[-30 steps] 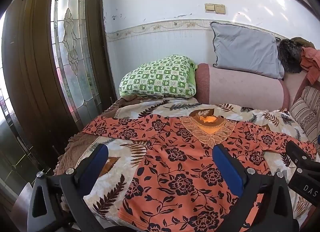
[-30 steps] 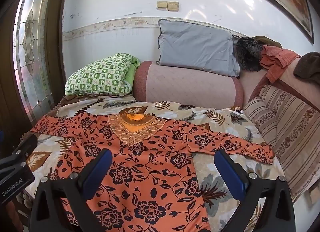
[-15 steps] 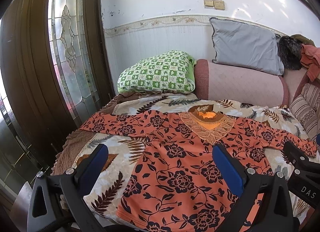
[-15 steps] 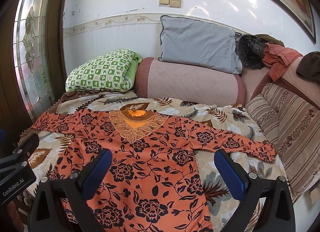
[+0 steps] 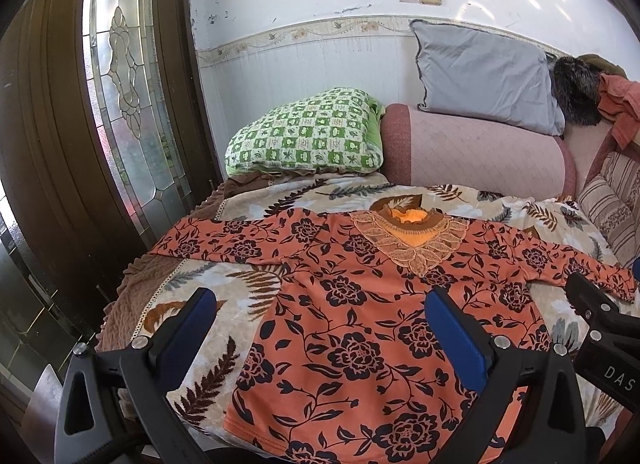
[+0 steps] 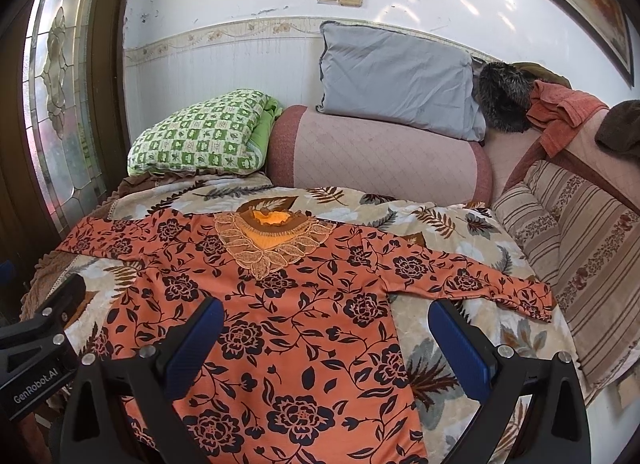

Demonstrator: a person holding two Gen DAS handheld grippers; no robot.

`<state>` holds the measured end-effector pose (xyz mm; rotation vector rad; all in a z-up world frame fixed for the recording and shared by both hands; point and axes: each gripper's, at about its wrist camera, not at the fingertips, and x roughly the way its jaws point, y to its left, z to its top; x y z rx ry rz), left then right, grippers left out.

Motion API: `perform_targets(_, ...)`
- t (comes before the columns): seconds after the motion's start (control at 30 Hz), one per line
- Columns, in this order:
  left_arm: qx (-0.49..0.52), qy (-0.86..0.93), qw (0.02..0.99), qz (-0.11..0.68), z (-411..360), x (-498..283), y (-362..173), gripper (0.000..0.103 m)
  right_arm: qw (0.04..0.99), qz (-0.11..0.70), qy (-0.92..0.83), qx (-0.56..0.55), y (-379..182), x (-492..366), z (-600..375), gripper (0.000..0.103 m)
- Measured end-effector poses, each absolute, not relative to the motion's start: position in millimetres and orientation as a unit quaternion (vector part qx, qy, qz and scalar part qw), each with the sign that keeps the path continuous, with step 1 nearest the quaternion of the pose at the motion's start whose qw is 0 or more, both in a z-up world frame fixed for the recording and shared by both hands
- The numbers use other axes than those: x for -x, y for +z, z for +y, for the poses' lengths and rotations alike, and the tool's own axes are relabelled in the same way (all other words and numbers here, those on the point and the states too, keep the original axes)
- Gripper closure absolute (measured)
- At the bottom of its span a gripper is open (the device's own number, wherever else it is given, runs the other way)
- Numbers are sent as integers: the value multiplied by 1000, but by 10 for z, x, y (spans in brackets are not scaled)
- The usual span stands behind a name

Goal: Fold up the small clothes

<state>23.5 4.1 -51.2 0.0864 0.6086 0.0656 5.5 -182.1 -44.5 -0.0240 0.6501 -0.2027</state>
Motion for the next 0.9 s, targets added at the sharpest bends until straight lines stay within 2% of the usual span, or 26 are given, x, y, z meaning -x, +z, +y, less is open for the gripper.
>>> perform_targets(0.9,-52,7,935,350,-424,-1151,-1060,0,923,356,-143,-1,-917,-711,-2279,0)
